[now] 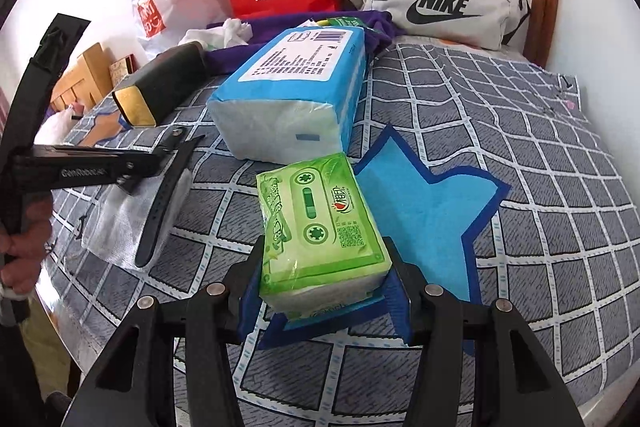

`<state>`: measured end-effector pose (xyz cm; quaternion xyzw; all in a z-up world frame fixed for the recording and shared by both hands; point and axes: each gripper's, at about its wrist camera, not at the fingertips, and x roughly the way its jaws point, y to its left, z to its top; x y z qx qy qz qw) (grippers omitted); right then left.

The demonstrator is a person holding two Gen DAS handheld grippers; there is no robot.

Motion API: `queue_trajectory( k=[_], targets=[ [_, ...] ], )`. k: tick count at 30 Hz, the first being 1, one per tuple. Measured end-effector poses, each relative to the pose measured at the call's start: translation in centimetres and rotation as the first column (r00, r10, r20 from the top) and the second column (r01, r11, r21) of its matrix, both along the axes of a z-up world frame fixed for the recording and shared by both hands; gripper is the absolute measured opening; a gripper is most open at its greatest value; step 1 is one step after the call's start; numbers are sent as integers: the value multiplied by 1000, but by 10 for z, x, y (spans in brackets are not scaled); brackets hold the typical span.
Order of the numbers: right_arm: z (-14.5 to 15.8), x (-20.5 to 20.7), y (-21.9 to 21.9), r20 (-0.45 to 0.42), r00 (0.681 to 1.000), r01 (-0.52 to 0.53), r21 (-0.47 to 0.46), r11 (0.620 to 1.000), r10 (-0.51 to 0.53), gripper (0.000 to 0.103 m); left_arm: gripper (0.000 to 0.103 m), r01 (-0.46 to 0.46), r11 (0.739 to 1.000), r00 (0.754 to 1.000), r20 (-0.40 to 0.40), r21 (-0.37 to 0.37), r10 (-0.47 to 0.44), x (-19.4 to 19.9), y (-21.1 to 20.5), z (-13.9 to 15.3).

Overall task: Organize soft objects
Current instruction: 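Lift the green tissue pack with the right gripper while the left gripper grasps the black watch strap, then carry the green tissue pack and black watch strap toward the purple towel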

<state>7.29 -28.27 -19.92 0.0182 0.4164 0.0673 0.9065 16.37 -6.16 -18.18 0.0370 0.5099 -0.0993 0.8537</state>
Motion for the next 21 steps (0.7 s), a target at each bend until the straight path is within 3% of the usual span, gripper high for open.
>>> queue_trajectory(
  k=[2,4,6,8,9,10,15,21],
  targets=[
    [0,0,1,2,1000,0,-8,1000,0,53,22,15,1000,1000,0,1,-15,0,0,0],
    [-1,1,3,3,1000,2,-10,1000,-2,54,34,27,1000,1000,3,-6,-27,0,-3,-1],
    [-1,2,4,3,1000,-3,-15,1000,3,57,36,35,999,999,20,14,-35,0,-9,-2],
    [-1,5,6,1,1000,-13,-23,1000,13,59,33,40,998,999,30,48,-42,0,-14,-3],
    [-2,6,8,1,1000,-15,-34,999,15,60,21,46,997,998,37,55,-48,0,-15,-3],
    [-2,7,10,1,1000,-15,-48,999,15,60,20,48,998,998,39,51,-50,1,-15,-3],
    [0,6,11,7,1000,1,-61,998,-1,51,20,30,999,999,23,12,-30,1,-5,-1],
    [13,-9,10,18,1000,-7,-60,998,8,50,20,-23,999,1000,17,-35,23,-7,17,6]
  ],
)
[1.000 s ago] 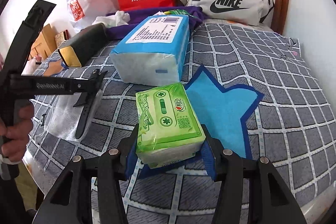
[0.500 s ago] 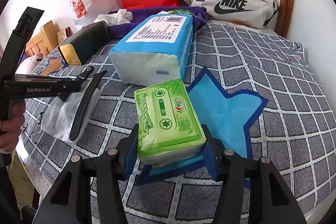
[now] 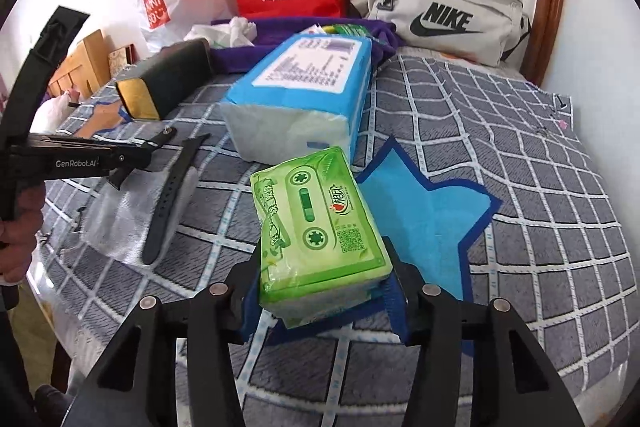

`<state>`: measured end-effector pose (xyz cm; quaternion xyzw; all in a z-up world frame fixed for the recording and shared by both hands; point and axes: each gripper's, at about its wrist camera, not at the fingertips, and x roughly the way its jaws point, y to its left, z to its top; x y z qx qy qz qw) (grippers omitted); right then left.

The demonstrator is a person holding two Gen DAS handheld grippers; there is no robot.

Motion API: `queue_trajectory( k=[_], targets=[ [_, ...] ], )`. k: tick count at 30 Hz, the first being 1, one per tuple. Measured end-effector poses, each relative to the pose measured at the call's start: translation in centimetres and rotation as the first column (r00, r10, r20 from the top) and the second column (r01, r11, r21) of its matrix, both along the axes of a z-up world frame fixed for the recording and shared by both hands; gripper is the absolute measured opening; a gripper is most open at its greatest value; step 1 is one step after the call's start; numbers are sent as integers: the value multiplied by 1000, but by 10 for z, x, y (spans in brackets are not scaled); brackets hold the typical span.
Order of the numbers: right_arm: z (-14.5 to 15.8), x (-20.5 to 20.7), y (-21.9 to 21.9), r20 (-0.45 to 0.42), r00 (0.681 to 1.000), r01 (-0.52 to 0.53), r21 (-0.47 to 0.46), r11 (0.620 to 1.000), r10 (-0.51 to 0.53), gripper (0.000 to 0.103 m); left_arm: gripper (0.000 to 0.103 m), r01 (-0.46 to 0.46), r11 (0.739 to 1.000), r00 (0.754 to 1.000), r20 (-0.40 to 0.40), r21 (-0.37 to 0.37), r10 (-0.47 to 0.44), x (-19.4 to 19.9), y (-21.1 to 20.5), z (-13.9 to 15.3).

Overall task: Organize soft objects
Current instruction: 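Carry the green tissue pack and black watch strap toward the purple towel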

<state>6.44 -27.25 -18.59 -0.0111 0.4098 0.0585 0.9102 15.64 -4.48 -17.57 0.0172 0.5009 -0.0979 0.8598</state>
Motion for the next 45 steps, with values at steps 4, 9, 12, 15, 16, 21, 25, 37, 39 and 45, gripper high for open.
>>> queue_trajectory(
  k=[4,9,12,15,16,21,25,37,39,45],
  targets=[
    [14,-7,1,18,1000,-1,20,1000,1,50,20,-42,999,999,4,-20,42,-6,18,6],
    [31,-11,2,38,999,4,33,999,-6,50,20,-87,995,996,13,-50,88,-14,41,17],
    [41,-11,2,49,999,11,39,999,-13,50,20,-114,991,993,30,-65,116,-17,53,26],
    [52,-10,3,62,998,12,44,999,-15,50,20,-132,988,990,47,-81,136,-20,63,36],
    [57,-9,3,67,998,13,44,999,-16,50,20,-130,988,989,52,-85,135,-20,65,39],
    [73,-5,7,86,996,13,34,999,-16,50,20,-129,986,986,89,-110,139,-20,72,58],
    [83,3,8,88,996,21,40,999,-24,50,20,-132,983,984,105,-129,146,-14,77,69],
    [111,45,11,106,994,13,71,997,-20,50,20,-111,984,981,145,-136,130,20,75,101],
    [116,54,13,114,993,7,71,997,-15,50,20,-107,985,980,152,-133,127,29,73,106],
    [127,85,19,133,991,-14,73,997,4,50,20,-101,985,980,155,-138,122,55,68,115]
  ],
)
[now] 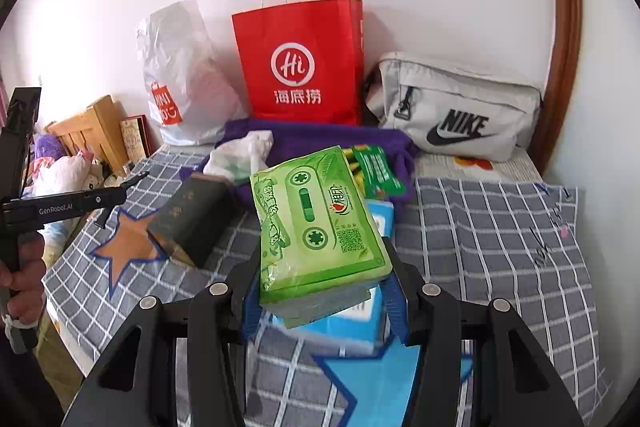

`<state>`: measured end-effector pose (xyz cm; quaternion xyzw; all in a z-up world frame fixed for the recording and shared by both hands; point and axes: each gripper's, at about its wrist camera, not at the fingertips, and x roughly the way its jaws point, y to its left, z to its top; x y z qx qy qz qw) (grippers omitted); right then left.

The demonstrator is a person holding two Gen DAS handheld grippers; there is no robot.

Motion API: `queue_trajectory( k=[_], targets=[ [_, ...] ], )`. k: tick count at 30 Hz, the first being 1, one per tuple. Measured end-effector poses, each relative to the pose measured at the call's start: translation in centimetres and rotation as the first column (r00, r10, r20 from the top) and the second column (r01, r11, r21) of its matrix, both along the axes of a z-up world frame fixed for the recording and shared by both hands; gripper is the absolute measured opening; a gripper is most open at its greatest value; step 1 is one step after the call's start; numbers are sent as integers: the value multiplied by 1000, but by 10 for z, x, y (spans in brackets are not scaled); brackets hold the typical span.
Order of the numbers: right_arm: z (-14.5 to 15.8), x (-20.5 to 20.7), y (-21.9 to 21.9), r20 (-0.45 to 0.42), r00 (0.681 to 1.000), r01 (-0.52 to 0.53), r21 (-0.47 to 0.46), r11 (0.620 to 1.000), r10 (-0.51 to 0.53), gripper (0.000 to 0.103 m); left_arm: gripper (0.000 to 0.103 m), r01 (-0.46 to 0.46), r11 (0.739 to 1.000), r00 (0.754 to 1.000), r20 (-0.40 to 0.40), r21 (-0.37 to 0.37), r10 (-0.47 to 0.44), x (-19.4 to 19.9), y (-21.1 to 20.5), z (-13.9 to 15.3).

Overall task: Organize soft objects
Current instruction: 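Carry the green tissue pack and black watch strap toward the purple towel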

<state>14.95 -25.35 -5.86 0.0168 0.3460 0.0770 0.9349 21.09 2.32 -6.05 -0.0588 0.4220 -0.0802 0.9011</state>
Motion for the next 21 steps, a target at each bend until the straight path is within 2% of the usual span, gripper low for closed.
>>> queue_trajectory(
  k=[21],
  targets=[
    [4,138,-12,-12,999,39,25,999,-38,50,20,19,1000,999,-28,1,-19,108,-34,5]
  ],
)
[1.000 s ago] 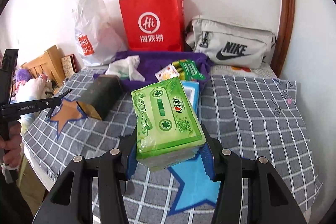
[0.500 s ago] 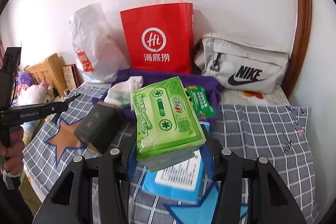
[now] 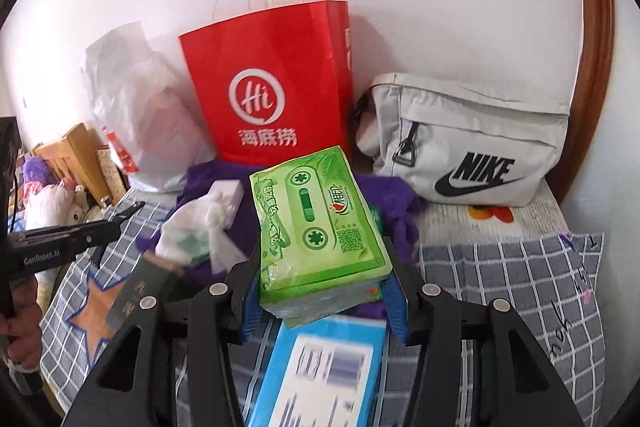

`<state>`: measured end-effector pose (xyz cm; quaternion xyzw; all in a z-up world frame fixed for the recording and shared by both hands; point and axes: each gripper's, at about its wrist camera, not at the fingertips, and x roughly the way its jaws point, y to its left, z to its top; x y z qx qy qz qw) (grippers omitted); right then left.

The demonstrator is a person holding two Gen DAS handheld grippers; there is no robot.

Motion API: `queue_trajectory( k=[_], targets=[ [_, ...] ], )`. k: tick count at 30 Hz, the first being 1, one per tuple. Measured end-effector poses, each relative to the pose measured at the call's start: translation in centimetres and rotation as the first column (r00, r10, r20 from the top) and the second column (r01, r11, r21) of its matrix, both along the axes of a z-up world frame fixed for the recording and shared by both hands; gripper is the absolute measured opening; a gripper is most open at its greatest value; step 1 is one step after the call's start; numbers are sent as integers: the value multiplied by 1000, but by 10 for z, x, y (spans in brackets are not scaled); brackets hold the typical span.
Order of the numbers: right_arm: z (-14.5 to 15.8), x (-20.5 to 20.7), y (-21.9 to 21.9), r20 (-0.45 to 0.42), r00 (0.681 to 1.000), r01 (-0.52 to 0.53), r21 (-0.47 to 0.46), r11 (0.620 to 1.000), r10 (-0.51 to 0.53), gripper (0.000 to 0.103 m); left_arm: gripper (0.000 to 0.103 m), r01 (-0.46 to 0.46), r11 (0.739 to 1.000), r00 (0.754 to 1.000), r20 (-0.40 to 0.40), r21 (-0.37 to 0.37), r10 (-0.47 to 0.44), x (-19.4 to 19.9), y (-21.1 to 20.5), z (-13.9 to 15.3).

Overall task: Organize soft objects
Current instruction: 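Carry the green tissue pack and black watch strap toward the purple towel, then lower the green tissue pack onto the towel and open both grippers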

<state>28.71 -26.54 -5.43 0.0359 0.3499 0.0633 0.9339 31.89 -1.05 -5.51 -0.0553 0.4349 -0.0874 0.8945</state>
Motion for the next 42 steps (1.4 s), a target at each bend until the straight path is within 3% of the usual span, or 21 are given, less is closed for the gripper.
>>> queue_trajectory(
  k=[10,20,30,42],
  targets=[
    [-3,52,-8,14,1000,4,0,1000,-4,50,20,1,1000,1000,-18,-5,-1,48,-12,-11],
    [-56,87,-13,-98,994,-37,21,999,39,51,20,-14,1000,999,-50,-15,13,88,-12,-35],
    [-91,104,-5,-183,978,-95,13,995,96,51,20,21,998,997,-79,-55,-26,110,-23,-54],
    [-105,109,-1,-234,965,-115,25,993,118,55,20,17,996,992,-127,-92,-28,122,-21,-69]
  ],
)
